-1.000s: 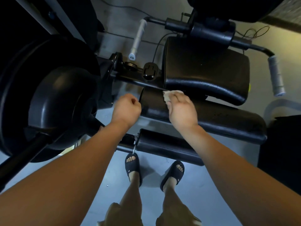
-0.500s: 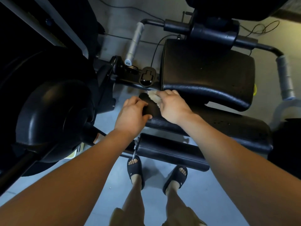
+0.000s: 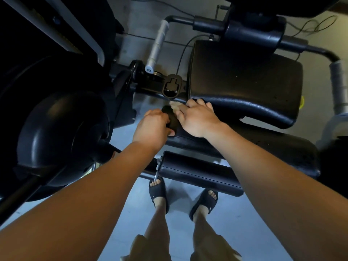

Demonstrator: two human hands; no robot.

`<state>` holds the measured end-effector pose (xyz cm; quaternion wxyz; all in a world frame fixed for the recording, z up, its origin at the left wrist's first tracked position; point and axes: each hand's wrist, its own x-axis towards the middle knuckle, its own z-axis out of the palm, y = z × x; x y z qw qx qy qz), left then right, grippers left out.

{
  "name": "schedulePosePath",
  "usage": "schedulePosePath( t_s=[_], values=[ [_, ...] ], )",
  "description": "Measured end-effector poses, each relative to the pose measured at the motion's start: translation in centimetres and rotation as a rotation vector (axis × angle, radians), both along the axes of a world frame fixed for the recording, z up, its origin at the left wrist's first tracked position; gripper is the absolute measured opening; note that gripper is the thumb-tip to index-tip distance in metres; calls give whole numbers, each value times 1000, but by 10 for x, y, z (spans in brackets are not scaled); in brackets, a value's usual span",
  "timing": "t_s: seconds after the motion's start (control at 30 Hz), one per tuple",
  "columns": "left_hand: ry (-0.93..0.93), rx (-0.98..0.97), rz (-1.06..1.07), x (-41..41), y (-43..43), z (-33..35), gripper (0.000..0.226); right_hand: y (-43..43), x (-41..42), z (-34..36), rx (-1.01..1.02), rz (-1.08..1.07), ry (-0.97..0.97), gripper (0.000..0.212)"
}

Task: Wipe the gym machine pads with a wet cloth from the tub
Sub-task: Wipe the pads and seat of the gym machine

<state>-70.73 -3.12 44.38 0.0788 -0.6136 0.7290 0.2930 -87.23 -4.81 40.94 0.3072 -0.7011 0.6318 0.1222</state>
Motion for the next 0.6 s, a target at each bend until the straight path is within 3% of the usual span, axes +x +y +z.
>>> schedulePosePath(
  t_s=[0.13,0.33,0.47,0.6],
  values=[
    [-181,39,-50,-27,-1,15,36,15,-34,11,12,-9,32,53],
    [-61,120,-123,-59,10,10,61,36,-93,25,89,-66,125,52],
    [-104,130,-120,-58,25,-5,67,46,-120,26,122,-184,239,51],
    [-144,64,-109,-63,33,-9,64,51,-93,33,42,-190,86,52]
  ],
)
